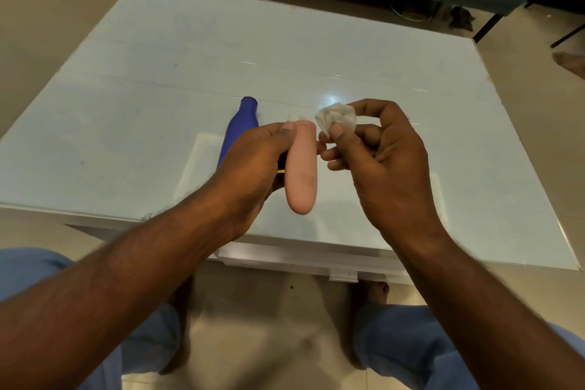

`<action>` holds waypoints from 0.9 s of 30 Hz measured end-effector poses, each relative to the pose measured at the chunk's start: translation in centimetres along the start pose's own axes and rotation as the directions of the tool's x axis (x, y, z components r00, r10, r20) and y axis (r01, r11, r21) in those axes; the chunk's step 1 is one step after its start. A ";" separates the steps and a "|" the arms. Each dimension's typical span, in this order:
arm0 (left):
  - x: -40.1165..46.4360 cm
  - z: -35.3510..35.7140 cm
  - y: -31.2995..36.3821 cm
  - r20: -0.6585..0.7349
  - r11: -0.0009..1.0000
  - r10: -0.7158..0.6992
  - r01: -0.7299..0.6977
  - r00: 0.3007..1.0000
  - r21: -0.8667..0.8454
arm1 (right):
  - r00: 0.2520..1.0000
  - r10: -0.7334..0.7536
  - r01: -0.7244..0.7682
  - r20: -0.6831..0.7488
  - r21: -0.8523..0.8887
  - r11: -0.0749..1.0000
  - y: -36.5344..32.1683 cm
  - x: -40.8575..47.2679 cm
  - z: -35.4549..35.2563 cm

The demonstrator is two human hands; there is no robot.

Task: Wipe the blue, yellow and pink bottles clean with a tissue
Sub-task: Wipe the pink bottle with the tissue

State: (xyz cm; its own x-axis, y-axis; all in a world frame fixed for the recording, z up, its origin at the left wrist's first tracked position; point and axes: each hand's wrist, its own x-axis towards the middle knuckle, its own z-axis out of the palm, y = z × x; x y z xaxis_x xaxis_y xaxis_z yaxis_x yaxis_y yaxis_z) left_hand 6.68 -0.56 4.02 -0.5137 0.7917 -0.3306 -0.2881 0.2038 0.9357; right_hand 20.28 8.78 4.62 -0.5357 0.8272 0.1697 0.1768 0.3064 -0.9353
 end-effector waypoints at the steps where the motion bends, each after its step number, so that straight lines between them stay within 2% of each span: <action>1: -0.1 0.0 0.1 -0.004 1.000 -0.002 0.002 1.000 0.007 | 0.999 -0.033 0.033 0.003 -0.039 0.999 0.0 -0.1 0.0; 5: 0.0 -0.3 0.3 -0.031 0.999 -0.007 0.006 0.999 -0.032 | 0.974 -0.199 0.212 0.106 -0.126 0.969 0.0 -0.7 0.5; 9: 0.3 -0.9 0.5 -0.035 0.976 -0.066 0.057 0.997 -0.209 | 0.905 -0.333 0.395 0.264 -0.231 0.889 0.4 -1.8 1.6; 11: -0.1 -0.6 0.4 -0.004 0.977 -0.079 0.077 0.997 -0.197 | 0.912 -0.364 0.404 0.187 -0.265 0.876 0.5 -1.6 1.4; 13: -0.6 0.1 0.3 0.053 0.980 -0.096 0.104 0.994 -0.171 | 0.940 -0.337 0.340 0.055 -0.254 0.906 0.5 -0.6 0.7; 15: -0.8 0.6 0.3 0.060 0.986 -0.100 0.107 0.993 -0.124 | 0.953 -0.302 0.295 0.001 -0.216 0.931 0.5 -0.1 0.2; 17: -0.7 0.6 0.4 0.017 0.995 -0.070 0.071 0.997 -0.076 | 0.936 -0.338 0.351 0.100 -0.200 0.915 0.3 -1.0 0.8; 19: -0.5 0.3 0.3 -0.027 1.000 -0.023 0.022 0.999 -0.017 | 0.878 -0.388 0.453 0.279 -0.228 0.862 0.2 -2.5 2.0; 20: -0.4 0.2 0.1 -0.025 1.000 0.005 -0.004 1.000 0.018 | 0.857 -0.402 0.488 0.323 -0.259 0.833 0.3 -2.7 2.3; 21: -0.4 0.1 0.0 0.007 0.998 0.029 -0.029 1.000 0.052 | 0.861 -0.405 0.490 0.309 -0.286 0.823 0.4 -2.4 2.3; 25: 0.0 0.6 -1.0 0.074 0.978 0.106 -0.118 0.992 0.172 | 0.945 -0.324 0.321 0.047 -0.320 0.891 0.7 0.3 0.6; 27: -0.4 1.0 -1.0 0.106 0.971 0.131 -0.149 0.986 0.185 | 0.940 -0.332 0.340 0.079 -0.309 0.888 0.4 -0.4 0.9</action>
State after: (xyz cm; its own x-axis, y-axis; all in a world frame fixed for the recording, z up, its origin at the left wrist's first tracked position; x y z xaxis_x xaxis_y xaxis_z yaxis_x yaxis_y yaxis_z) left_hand 7.96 -0.52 3.29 -0.4587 0.8680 -0.1900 -0.0540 0.1862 0.9810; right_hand 19.79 8.17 3.87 -0.6271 0.6387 0.4458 0.2304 0.6988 -0.6772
